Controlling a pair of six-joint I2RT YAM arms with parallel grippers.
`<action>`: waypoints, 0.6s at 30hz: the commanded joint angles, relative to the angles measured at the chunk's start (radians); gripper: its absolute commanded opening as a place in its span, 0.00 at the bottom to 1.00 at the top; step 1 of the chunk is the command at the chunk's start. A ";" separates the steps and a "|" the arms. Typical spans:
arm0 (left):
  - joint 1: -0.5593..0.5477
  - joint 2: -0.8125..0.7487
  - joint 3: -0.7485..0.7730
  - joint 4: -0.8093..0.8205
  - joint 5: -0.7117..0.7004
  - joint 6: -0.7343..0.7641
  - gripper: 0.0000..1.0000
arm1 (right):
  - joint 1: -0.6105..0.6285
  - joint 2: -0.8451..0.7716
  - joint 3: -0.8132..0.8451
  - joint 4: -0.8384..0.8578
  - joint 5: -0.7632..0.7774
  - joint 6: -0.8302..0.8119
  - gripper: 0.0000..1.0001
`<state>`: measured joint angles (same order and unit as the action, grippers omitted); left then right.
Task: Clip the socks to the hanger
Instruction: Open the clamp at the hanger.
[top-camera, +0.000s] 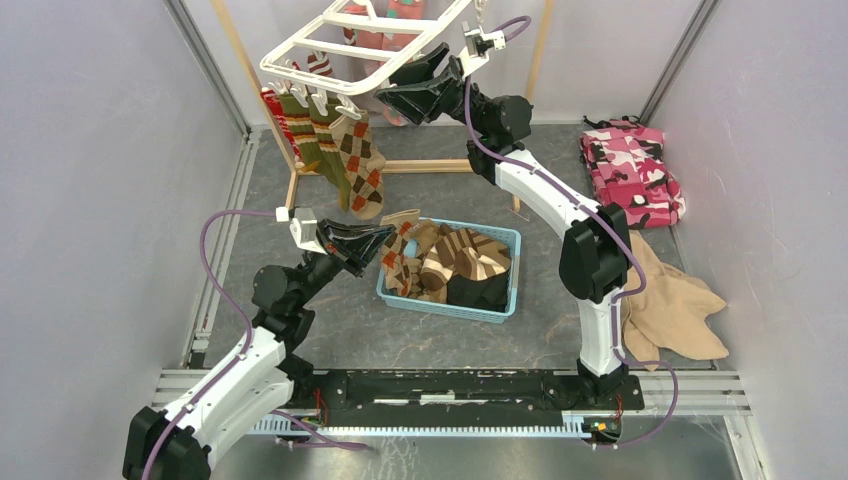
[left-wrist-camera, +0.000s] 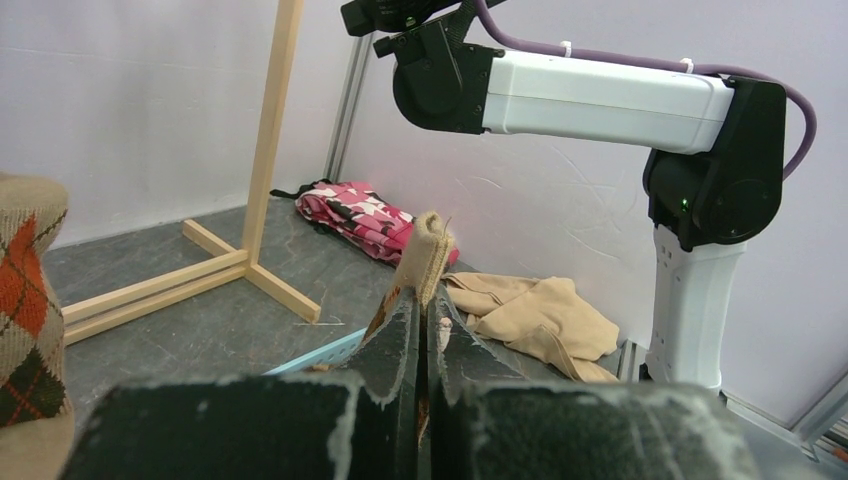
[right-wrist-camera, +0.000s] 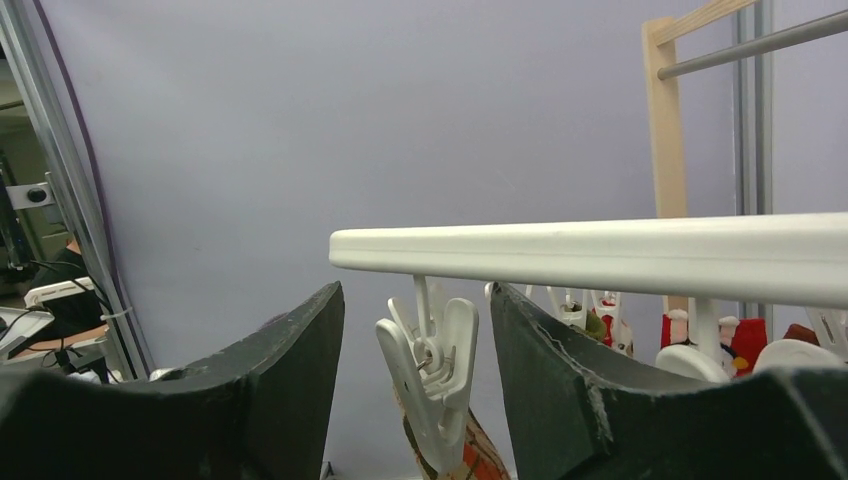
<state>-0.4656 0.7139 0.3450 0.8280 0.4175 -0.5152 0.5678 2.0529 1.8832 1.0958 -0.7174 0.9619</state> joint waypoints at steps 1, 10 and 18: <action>0.007 -0.011 0.038 0.020 -0.014 0.032 0.02 | 0.004 -0.013 0.033 0.063 -0.014 0.016 0.59; 0.007 0.008 0.063 0.033 -0.029 0.037 0.02 | 0.005 -0.032 0.030 -0.004 -0.016 -0.033 0.33; 0.007 0.059 0.119 0.035 -0.031 0.055 0.02 | 0.004 -0.042 0.038 -0.044 -0.014 -0.048 0.09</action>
<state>-0.4656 0.7589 0.4099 0.8249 0.3958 -0.5098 0.5678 2.0529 1.8832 1.0481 -0.7181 0.9211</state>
